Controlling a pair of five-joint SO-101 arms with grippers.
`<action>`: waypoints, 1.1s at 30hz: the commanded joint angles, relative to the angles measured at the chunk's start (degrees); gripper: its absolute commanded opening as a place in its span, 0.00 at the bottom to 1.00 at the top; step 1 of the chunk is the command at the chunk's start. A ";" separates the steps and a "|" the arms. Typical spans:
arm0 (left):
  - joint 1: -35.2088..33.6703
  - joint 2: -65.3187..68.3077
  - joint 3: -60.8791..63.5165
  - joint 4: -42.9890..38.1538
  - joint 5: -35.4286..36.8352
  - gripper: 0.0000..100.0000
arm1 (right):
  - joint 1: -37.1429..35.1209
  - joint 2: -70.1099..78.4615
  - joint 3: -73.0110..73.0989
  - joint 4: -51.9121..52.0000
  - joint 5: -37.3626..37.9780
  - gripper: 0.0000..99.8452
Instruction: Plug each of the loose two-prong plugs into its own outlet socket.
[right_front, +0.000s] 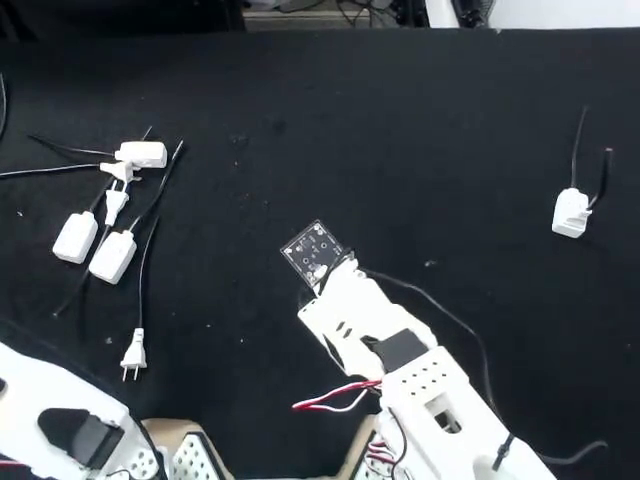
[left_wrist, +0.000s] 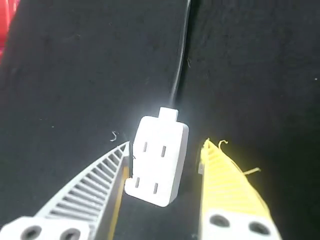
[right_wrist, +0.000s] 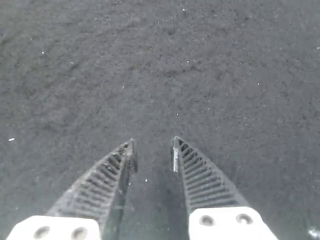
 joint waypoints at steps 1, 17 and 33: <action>-0.04 3.43 -14.64 7.30 -0.70 0.27 | -0.70 -1.54 -0.40 -1.58 0.35 0.10; -3.91 29.80 -50.77 22.07 -4.13 0.26 | -0.70 -1.54 -0.40 -1.58 0.35 0.10; 0.57 29.63 -65.54 57.32 3.43 0.03 | -0.70 -1.54 -0.40 -1.58 0.35 0.10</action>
